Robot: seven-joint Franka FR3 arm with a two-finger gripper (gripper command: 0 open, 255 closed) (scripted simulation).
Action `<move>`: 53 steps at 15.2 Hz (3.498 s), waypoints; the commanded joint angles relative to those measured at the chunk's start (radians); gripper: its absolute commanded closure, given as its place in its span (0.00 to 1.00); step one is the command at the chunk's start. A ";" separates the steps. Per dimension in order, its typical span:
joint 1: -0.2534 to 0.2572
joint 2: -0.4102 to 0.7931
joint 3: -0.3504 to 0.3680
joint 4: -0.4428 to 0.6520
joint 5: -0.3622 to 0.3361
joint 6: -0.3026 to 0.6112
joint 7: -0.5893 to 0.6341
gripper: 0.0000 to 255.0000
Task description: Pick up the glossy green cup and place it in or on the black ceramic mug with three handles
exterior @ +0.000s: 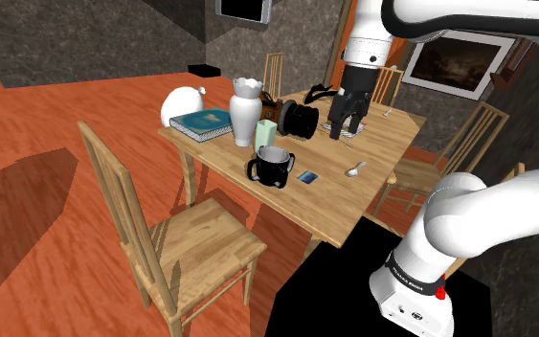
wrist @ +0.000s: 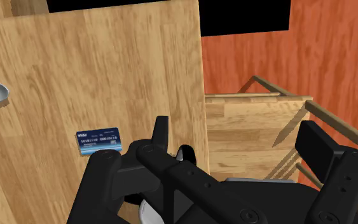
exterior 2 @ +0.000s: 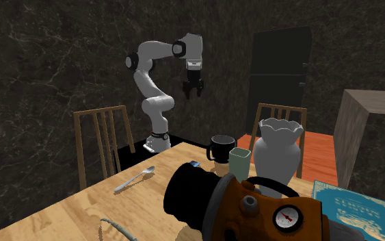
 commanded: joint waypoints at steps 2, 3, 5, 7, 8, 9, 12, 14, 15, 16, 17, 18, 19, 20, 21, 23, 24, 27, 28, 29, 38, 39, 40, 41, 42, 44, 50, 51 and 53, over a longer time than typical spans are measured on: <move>-0.003 0.032 -0.008 0.006 -0.008 0.027 -0.013 0.00; -0.006 0.066 -0.016 0.014 -0.016 0.054 -0.026 0.00; -0.011 0.134 -0.031 0.034 -0.030 0.106 -0.051 0.00; -0.016 0.204 -0.046 0.058 -0.041 0.154 -0.076 0.00; -0.018 0.240 -0.053 0.073 -0.046 0.177 -0.088 0.00; -0.020 0.276 -0.060 0.089 -0.050 0.198 -0.099 0.00; -0.025 0.385 -0.080 0.144 -0.059 0.258 -0.134 0.00; -0.028 0.459 -0.092 0.187 -0.063 0.292 -0.156 0.00; -0.029 0.496 -0.098 0.211 -0.063 0.307 -0.167 0.00; -0.031 0.533 -0.103 0.235 -0.063 0.321 -0.179 0.00; -0.032 0.570 -0.108 0.261 -0.063 0.335 -0.190 0.00; -0.034 0.608 -0.113 0.289 -0.062 0.346 -0.201 0.00; -0.036 0.645 -0.118 0.317 -0.060 0.357 -0.212 0.00; -0.037 0.683 -0.123 0.347 -0.058 0.367 -0.223 0.00; -0.039 0.720 -0.127 0.378 -0.056 0.375 -0.234 0.00; -0.044 0.796 -0.134 0.445 -0.050 0.388 -0.255 0.00; -0.047 0.834 -0.137 0.480 -0.046 0.392 -0.265 0.00; -0.057 0.950 -0.144 0.595 -0.034 0.398 -0.296 0.00; -0.061 0.989 -0.145 0.637 -0.029 0.397 -0.305 0.00; -0.066 1.029 -0.146 0.680 -0.025 0.395 -0.314 0.00; -0.099 1.287 -0.143 0.959 0.001 0.386 -0.360 0.00; -0.099 1.290 -0.143 0.950 0.002 0.398 -0.361 0.00; -0.099 1.294 -0.142 0.942 0.003 0.410 -0.361 0.00; -0.099 1.298 -0.142 0.934 0.003 0.421 -0.362 0.00; -0.099 1.301 -0.142 0.927 0.004 0.433 -0.362 0.00; -0.099 1.304 -0.141 0.922 0.004 0.439 -0.362 0.00; -0.099 1.304 -0.141 0.922 0.005 0.439 -0.362 0.00; -0.099 1.304 -0.141 0.922 0.005 0.439 -0.362 0.00; -0.099 1.303 -0.141 0.921 0.005 0.440 -0.362 1.00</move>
